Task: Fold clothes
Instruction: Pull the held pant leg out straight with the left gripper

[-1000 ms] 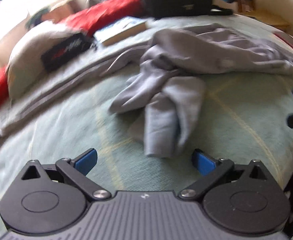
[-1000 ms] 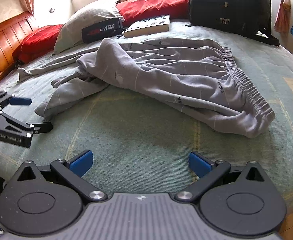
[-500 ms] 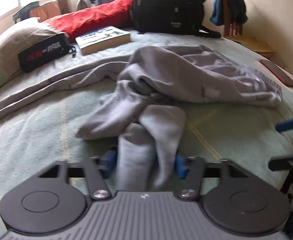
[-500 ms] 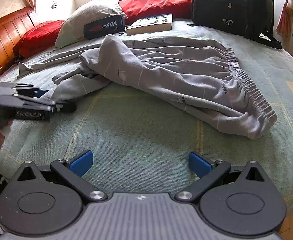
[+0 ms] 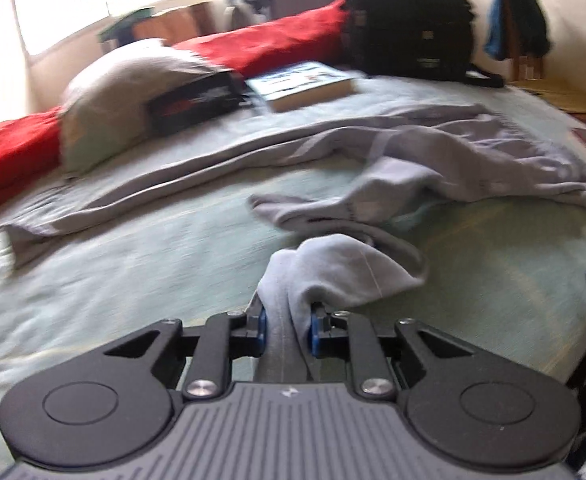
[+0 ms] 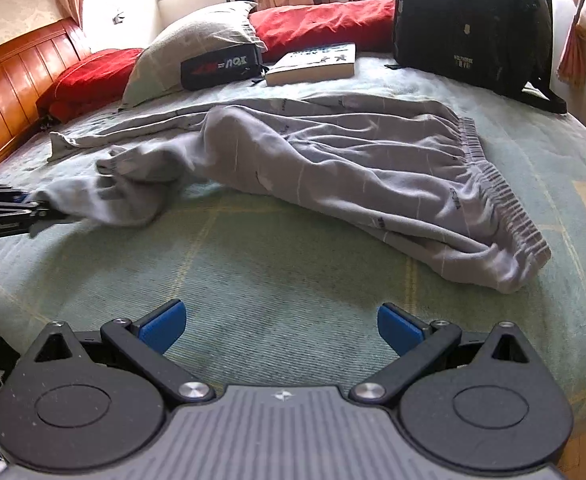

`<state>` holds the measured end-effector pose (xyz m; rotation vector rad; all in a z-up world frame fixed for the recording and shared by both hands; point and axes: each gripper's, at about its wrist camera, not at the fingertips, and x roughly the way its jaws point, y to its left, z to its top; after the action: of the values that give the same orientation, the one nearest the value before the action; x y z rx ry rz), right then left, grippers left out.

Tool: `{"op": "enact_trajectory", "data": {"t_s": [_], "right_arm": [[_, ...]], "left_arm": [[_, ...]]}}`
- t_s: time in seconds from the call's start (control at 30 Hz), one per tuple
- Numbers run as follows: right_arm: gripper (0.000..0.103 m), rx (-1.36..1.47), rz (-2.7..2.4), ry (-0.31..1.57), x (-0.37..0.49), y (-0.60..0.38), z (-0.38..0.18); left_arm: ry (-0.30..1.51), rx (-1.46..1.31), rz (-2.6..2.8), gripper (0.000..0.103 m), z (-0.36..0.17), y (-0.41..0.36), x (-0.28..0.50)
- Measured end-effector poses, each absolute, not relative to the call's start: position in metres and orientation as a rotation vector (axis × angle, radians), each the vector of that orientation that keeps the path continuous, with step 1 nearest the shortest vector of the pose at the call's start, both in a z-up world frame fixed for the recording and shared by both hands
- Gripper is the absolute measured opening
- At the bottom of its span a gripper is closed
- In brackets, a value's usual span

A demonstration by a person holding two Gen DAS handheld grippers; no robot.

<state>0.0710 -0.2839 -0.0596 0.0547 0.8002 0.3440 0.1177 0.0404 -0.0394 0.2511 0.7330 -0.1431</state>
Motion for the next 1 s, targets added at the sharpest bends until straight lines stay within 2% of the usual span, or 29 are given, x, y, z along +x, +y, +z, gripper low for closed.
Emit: {"op": "enact_trajectory", "data": {"t_s": [0.5,0.53,0.57,0.77,0.83,0.9,1.0], "right_arm": [[0.103,0.007,0.365,0.795,0.066,-0.264,-0.048],[0.103,0.004,0.366,0.795,0.066,-0.263,-0.047],[0.103,0.000,0.367,0.796,0.067,-0.262,-0.047],[0.103,-0.018,0.371,0.803,0.067,-0.253,-0.046],[0.103,-0.023,0.371,0.803,0.067,-0.252,-0.045],[0.103,-0.028,0.370,0.804,0.067,-0.251,-0.044],[0.103,-0.032,0.369,0.804,0.068,-0.249,-0.044]], "left_arm": [[0.752,0.195,0.229,0.017,-0.032,0.163,0.122],[0.757,0.190,0.232,0.019,-0.033,0.168,0.124],[0.763,0.186,0.236,0.028,-0.035,0.173,0.125],[0.794,0.177,0.265,0.031,-0.045,0.191,0.125],[0.804,0.182,0.275,0.037,-0.047,0.197,0.125],[0.814,0.186,0.284,0.053,-0.048,0.203,0.124],[0.825,0.204,0.296,0.057,-0.051,0.210,0.120]]}}
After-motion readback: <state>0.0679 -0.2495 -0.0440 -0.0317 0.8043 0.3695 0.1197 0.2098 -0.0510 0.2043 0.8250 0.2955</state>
